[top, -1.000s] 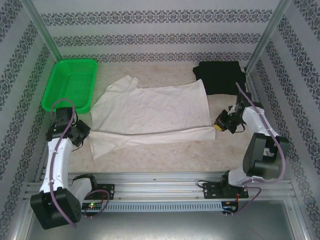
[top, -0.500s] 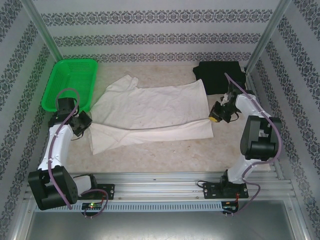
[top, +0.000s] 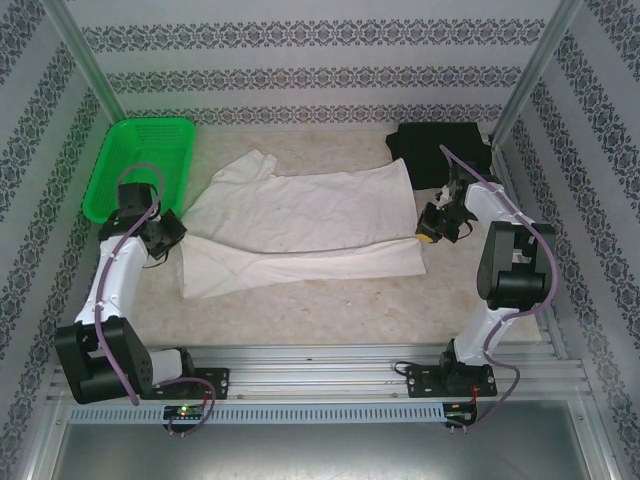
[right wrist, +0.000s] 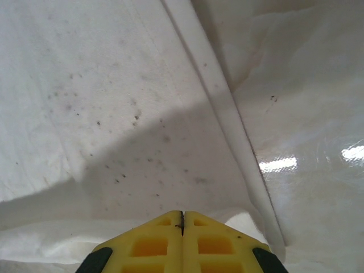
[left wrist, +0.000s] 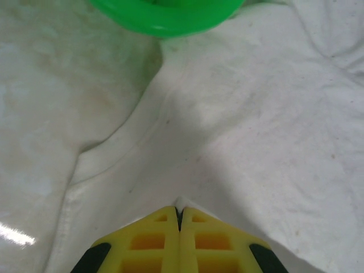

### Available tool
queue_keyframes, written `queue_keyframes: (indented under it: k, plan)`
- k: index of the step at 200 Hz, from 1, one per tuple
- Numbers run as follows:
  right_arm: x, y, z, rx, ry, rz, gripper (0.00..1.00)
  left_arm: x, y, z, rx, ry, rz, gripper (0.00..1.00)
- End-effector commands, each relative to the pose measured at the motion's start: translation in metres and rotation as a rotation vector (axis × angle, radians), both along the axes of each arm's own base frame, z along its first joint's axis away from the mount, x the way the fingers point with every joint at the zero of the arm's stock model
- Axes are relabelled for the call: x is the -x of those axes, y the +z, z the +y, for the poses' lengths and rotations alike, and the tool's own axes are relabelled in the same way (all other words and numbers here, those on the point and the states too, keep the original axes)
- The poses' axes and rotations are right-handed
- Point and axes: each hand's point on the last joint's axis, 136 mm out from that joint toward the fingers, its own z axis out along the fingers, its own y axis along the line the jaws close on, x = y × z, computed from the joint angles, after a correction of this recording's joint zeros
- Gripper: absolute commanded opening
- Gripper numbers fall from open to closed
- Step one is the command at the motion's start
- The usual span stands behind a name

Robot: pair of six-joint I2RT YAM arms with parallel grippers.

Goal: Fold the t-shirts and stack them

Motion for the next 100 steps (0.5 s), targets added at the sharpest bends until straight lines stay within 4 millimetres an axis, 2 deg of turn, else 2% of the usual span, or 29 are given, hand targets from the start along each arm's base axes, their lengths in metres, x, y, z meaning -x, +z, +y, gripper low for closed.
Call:
queue_keyframes:
  k: [1, 38, 100]
  plan:
    - [-0.002, -0.001, 0.001, 0.020, 0.029, 0.005, 0.00, -0.020, 0.012, -0.004, -0.034, -0.062, -0.050, 0.00]
    - [-0.003, -0.003, 0.000, 0.026, 0.035, 0.008, 0.00, -0.032, 0.007, -0.011, -0.048, -0.114, -0.033, 0.00]
    - [-0.010, -0.002, 0.000, 0.033, 0.042, -0.004, 0.00, -0.048, -0.001, -0.005, -0.080, -0.114, -0.015, 0.00]
